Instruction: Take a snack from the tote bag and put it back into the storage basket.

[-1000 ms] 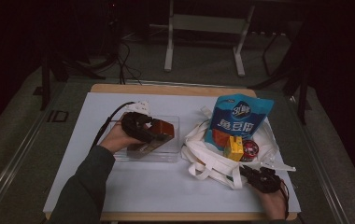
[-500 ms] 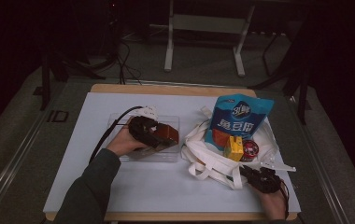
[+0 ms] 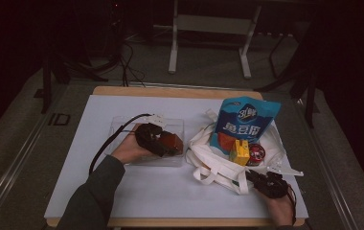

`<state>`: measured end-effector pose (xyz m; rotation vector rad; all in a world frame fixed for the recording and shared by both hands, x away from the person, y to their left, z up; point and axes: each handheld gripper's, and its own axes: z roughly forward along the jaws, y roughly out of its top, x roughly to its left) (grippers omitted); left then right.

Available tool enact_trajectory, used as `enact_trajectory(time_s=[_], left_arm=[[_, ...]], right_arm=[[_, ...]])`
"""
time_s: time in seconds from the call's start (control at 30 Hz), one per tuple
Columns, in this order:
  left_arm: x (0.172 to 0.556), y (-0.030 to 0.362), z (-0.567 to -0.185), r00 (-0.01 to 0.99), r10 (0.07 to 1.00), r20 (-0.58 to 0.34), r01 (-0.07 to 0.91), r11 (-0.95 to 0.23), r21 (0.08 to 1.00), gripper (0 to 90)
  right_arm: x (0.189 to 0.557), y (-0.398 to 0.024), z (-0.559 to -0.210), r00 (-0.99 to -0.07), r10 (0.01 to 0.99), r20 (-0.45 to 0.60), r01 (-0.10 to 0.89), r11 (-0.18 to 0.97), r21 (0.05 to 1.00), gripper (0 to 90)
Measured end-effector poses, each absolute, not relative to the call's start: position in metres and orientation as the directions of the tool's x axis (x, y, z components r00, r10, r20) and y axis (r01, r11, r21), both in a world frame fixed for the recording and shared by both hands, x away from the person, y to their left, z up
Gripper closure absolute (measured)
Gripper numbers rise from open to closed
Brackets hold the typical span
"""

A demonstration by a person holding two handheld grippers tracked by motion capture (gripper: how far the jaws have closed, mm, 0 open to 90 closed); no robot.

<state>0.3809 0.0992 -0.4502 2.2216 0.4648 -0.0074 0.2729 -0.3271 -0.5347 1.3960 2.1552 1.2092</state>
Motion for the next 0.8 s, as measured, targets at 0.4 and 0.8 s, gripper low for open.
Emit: enact_trajectory(time_s=[0.4, 0.8], left_arm=[[0.3789, 0.1012, -0.4498, 0.929, 0.331, -0.167, 0.336, -0.561, 0.757, 27.1], [0.3744, 0.0968, -0.4465, 0.924, 0.367, -0.108, 0.31, -0.552, 0.774, 27.3]], right_arm=[[0.273, -0.3271, -0.5346, -0.482, 0.857, 0.182, 0.602, 0.173, 0.779, 78.1], [0.2727, -0.3268, -0.5347, -0.482, 0.858, 0.18, 0.6, 0.174, 0.781, 77.9]])
